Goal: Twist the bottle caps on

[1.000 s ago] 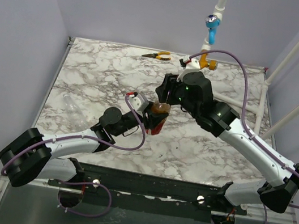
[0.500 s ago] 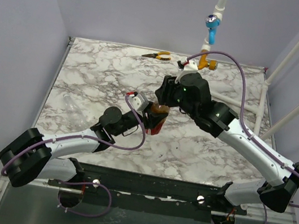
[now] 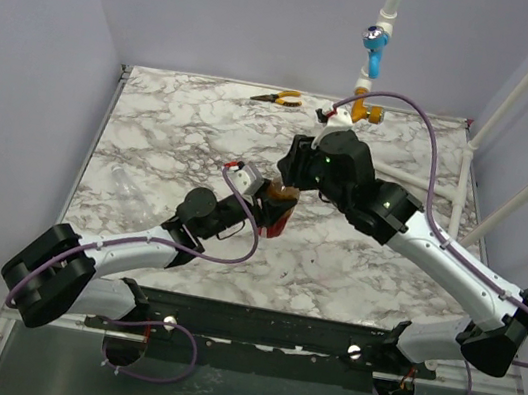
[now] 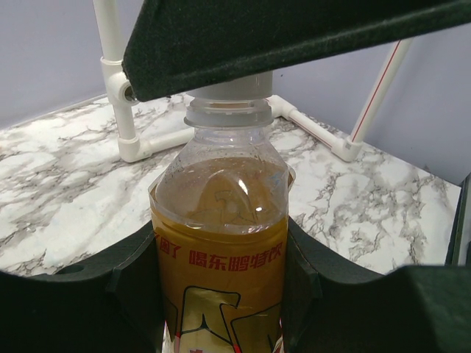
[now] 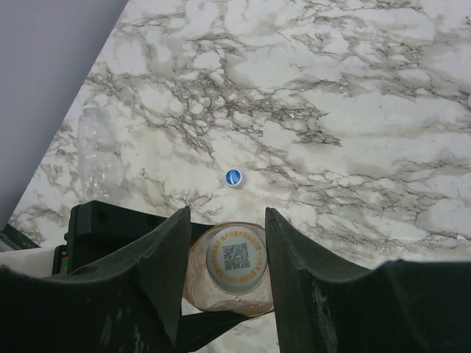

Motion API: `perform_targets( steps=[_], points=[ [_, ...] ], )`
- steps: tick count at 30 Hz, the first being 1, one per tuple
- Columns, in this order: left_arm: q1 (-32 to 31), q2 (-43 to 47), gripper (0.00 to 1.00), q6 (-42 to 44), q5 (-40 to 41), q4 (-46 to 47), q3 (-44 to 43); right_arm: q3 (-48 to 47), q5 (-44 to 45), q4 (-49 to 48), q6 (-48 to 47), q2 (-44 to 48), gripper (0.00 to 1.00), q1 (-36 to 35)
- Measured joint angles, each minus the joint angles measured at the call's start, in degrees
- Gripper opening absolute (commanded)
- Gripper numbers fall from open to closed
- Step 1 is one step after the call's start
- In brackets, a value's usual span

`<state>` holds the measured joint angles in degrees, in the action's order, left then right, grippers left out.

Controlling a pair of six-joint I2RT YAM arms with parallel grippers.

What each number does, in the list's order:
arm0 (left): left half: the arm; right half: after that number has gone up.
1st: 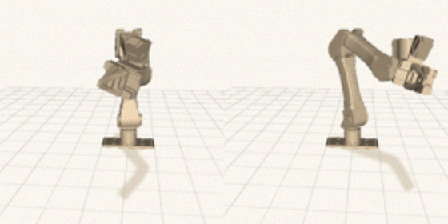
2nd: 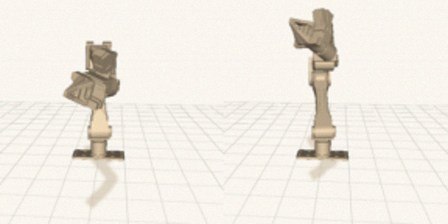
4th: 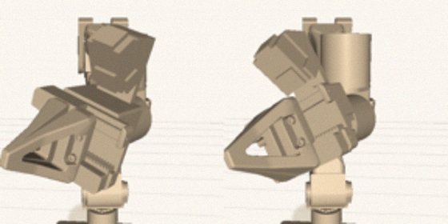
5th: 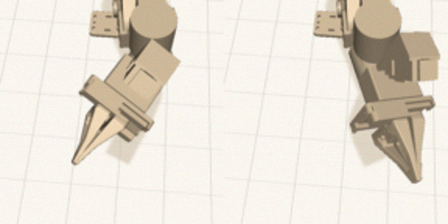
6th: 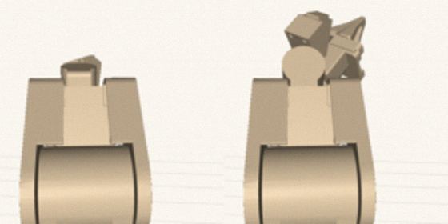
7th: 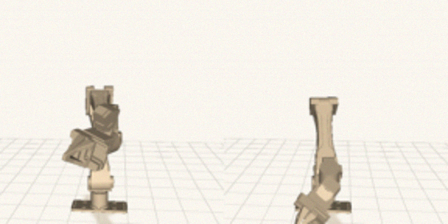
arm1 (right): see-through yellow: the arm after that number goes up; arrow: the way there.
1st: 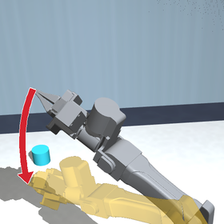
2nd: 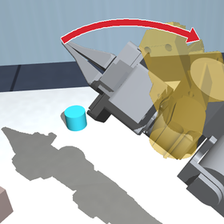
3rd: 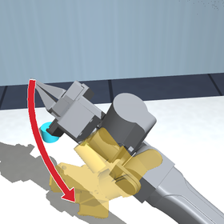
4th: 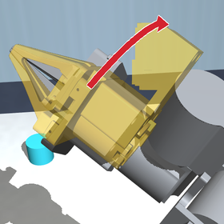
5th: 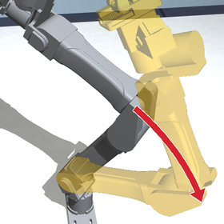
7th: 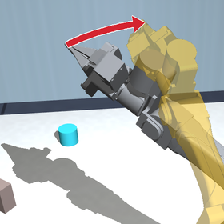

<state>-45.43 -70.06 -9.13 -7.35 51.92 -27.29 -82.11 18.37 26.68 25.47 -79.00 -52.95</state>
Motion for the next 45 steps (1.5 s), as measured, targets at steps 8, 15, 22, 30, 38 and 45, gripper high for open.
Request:
perform_targets(
  steps=[8, 15, 22, 30, 38, 45],
  points=[
    [0.39, -0.39, 0.23, -0.07, -0.17, 0.22, -0.02, 1.05, 0.46, 0.07, 0.70, 0.98, 0.48, -0.39],
    [1.11, -0.55, 0.23, -0.07, -0.39, 0.20, -0.02, 1.95, 0.74, 0.20, 1.86, 1.95, 0.49, -0.87],
    [1.22, -0.72, 0.23, -0.09, -0.79, 0.20, -0.02, 2.62, 1.27, 0.50, 2.73, 2.97, 0.49, -1.49],
    [1.75, -0.83, 0.23, -0.09, -0.90, -0.28, -0.35, 2.62, 1.31, 1.95, 3.61, 4.46, 0.50, -2.51],
    [1.86, -0.76, 0.23, -0.02, -1.38, -1.49, -1.22, 2.10, 5.55, 5.46, 4.44, 6.58, 0.87, -2.47],
    [1.88, 0.22, 0.23, -0.02, -2.12, -2.19, -1.29, -0.44, 4.09, 4.28, 2.58, 4.35, 0.87, 0.55]
  ],
)
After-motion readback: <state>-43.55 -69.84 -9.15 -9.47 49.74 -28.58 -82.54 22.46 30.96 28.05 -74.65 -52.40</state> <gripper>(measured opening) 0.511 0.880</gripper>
